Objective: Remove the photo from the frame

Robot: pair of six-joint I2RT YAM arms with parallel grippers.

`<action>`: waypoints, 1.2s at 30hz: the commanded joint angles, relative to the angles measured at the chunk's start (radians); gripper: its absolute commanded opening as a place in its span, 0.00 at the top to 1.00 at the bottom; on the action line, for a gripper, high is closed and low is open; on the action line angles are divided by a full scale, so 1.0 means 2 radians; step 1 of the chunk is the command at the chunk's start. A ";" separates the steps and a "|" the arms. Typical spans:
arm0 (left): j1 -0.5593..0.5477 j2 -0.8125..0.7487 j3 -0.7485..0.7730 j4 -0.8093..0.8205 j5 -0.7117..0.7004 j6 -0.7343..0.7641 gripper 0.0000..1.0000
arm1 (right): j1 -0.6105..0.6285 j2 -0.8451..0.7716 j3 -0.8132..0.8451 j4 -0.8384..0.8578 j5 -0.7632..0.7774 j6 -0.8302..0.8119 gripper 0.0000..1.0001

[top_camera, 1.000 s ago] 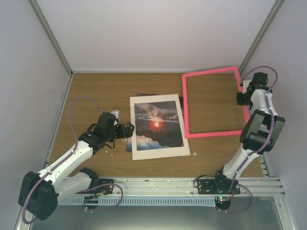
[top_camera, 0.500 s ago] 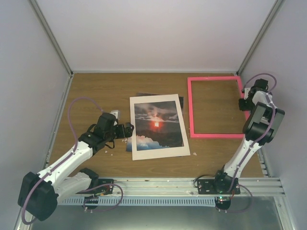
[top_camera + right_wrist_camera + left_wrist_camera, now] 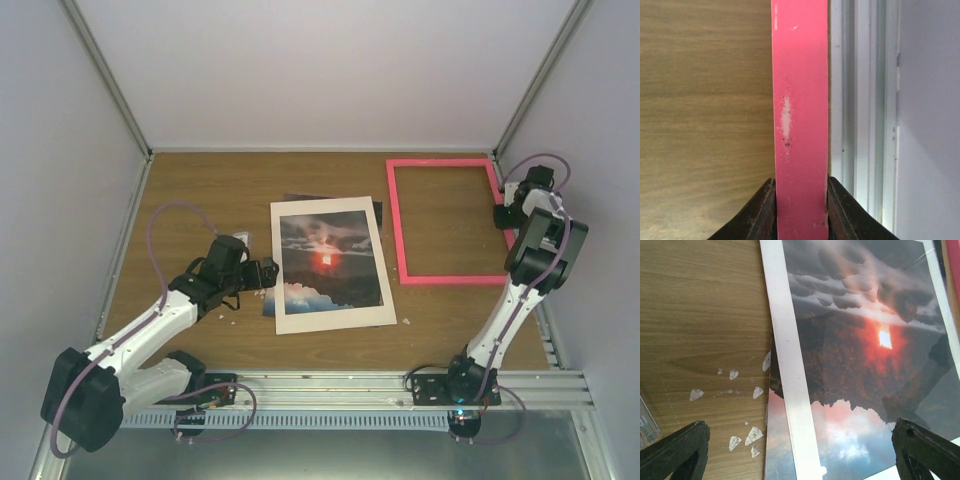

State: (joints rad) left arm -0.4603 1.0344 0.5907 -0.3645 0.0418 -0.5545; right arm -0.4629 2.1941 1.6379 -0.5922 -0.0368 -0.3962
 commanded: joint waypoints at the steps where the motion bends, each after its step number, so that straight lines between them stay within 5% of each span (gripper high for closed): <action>1: -0.002 0.013 0.004 0.013 -0.008 -0.005 0.01 | -0.001 0.008 0.017 0.027 0.025 0.002 0.73; 7: -0.001 0.037 0.010 0.018 0.001 -0.003 0.01 | 0.006 -0.019 -0.004 0.040 0.032 0.049 0.48; 13: -0.002 0.060 0.014 0.011 0.002 0.001 0.01 | 0.038 -0.072 -0.054 0.037 0.030 0.138 0.37; 36: 0.062 0.081 -0.028 0.024 0.122 -0.018 0.02 | 0.450 -0.325 -0.341 0.179 -0.014 0.195 0.29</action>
State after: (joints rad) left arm -0.3622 1.1824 0.5526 -0.3542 0.2375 -0.5770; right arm 0.3161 1.6272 1.0264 -0.3336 -0.0528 -0.0170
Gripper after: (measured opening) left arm 0.989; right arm 0.702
